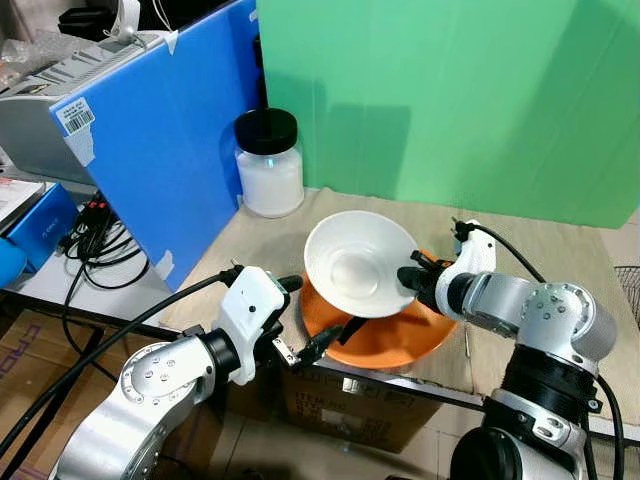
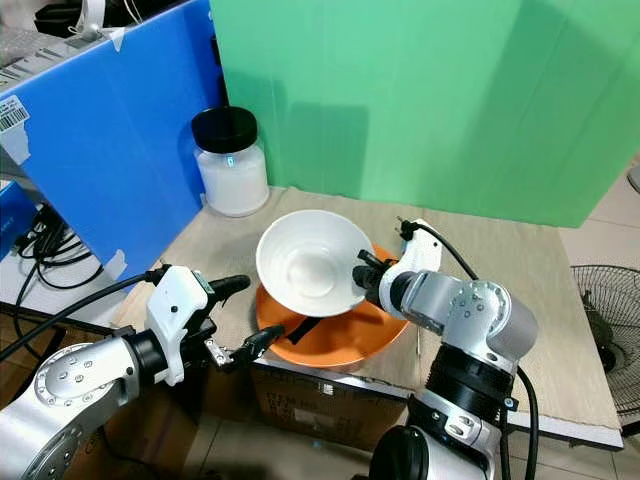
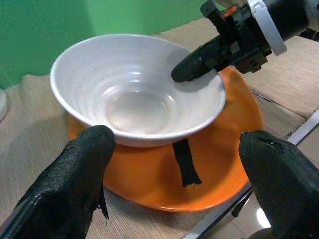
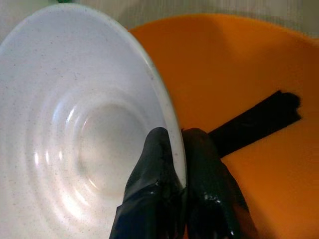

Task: Setting the table

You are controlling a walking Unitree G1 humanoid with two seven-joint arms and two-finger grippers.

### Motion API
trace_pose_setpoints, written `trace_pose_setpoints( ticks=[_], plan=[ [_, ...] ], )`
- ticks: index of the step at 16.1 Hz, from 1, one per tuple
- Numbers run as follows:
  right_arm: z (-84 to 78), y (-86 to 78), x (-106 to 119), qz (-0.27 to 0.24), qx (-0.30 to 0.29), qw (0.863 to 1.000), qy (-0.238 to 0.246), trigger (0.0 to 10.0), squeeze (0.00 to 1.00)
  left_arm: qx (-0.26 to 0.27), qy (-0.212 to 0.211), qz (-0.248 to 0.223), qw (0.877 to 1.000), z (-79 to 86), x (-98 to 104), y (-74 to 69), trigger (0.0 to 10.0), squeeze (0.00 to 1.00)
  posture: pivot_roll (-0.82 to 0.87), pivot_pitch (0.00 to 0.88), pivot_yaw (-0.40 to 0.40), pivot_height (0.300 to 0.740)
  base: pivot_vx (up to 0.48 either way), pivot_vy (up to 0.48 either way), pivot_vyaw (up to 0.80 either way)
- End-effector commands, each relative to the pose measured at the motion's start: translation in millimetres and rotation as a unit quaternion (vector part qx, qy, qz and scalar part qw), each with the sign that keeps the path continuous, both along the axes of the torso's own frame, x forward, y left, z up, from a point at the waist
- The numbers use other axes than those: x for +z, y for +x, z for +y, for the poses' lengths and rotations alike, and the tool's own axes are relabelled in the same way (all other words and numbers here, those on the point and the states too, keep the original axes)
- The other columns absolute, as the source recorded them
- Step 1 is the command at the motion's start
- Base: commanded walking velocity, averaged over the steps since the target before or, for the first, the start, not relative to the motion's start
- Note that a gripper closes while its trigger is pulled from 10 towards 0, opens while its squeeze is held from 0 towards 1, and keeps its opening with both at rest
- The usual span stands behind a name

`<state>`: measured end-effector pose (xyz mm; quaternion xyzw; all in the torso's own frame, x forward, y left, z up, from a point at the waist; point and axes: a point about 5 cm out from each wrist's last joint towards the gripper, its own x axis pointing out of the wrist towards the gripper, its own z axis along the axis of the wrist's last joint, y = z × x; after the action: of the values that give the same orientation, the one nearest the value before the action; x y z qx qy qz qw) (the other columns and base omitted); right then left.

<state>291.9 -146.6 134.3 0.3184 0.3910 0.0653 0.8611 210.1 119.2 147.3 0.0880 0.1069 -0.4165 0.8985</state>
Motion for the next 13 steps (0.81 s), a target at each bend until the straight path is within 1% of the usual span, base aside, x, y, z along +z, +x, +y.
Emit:
trace_pose_setpoints(
  ticks=[1, 3, 4, 5, 6, 7, 8, 9, 10, 11, 12, 13],
  plan=[
    [7.1, -1.3, 4.2, -0.015, 0.001, 1.000, 0.017, 0.0, 0.00, -0.002, 0.008, -0.010, 1.000, -0.4, 3.1, -0.1, 10.0, 0.00, 0.06, 0.011, 0.009, 0.740, 0.000, 0.000, 0.00],
    [5.7, 0.4, 11.5, -0.044, -0.009, 0.999, 0.017, 0.0, 0.00, 0.000, 0.008, -0.012, 1.000, -0.1, 3.7, 0.7, 10.0, 0.00, 0.06, 0.011, 0.009, 0.740, 0.000, 0.000, 0.00],
    [-0.4, 1.6, 21.7, -0.093, -0.027, 0.995, -0.020, 0.0, 0.00, 0.004, 0.009, -0.017, 1.000, 1.0, 4.8, 1.9, 10.0, 0.00, 0.06, 0.010, 0.012, 0.740, 0.000, 0.000, 0.00],
    [-8.0, 1.3, 36.6, -0.152, -0.057, 0.986, -0.038, 0.0, 0.00, 0.016, 0.009, -0.027, 0.999, 2.7, 6.9, 4.7, 10.0, 0.00, 0.06, 0.010, 0.013, 0.740, 0.000, 0.000, 0.00],
    [-11.3, -0.2, 42.8, -0.180, -0.064, 0.981, -0.039, 0.0, 0.00, 0.023, 0.008, -0.035, 0.999, 3.2, 8.3, 6.8, 10.0, 0.00, 0.06, 0.009, 0.017, 0.740, 0.000, 0.000, 0.00],
    [-17.5, -5.1, 52.7, -0.232, -0.073, 0.969, -0.049, 0.0, 0.00, 0.036, 0.004, -0.047, 0.998, 3.1, 11.2, 11.1, 10.0, 0.00, 0.06, 0.009, 0.017, 0.740, 0.000, 0.000, 0.00],
    [-21.3, -9.8, 58.4, -0.270, -0.079, 0.958, -0.059, 0.0, 0.00, 0.046, 0.000, -0.056, 0.997, 2.8, 13.2, 13.8, 10.0, 0.00, 0.05, 0.011, 0.022, 0.740, 0.000, 0.000, 0.00],
    [-26.6, -24.2, 60.9, -0.312, -0.082, 0.941, -0.098, 5.5, 0.00, 0.076, -0.014, -0.077, 0.994, 2.0, 18.0, 20.8, 10.0, 0.00, 0.05, 0.008, 0.023, 0.740, 0.000, 0.000, 0.00],
    [-26.4, -31.2, 61.9, -0.336, -0.073, 0.930, -0.128, 10.0, 0.00, 0.092, -0.020, -0.087, 0.992, 1.9, 20.1, 24.0, 10.0, 0.00, 0.05, 0.007, 0.028, 0.740, 0.000, 0.000, 0.00],
    [-24.5, -37.3, 62.7, -0.362, -0.055, 0.913, -0.180, 10.0, 0.00, 0.104, -0.025, -0.096, 0.990, 0.8, 22.1, 26.5, 10.0, 0.00, 0.05, 0.006, 0.032, 0.740, 0.000, 0.000, 0.00],
    [-21.1, -42.8, 62.5, -0.380, -0.049, 0.901, -0.201, 10.0, 0.00, 0.115, -0.030, -0.105, 0.987, -0.7, 24.2, 28.5, 10.0, 0.00, 0.05, 0.008, 0.032, 0.740, 0.000, 0.000, 0.00],
    [-18.0, -49.4, 60.7, -0.394, -0.055, 0.891, -0.217, 10.0, 0.00, 0.131, -0.036, -0.116, 0.984, -2.2, 27.1, 31.0, 10.0, 0.00, 0.05, 0.009, 0.029, 0.740, 0.000, 0.000, -0.80]
  ],
)
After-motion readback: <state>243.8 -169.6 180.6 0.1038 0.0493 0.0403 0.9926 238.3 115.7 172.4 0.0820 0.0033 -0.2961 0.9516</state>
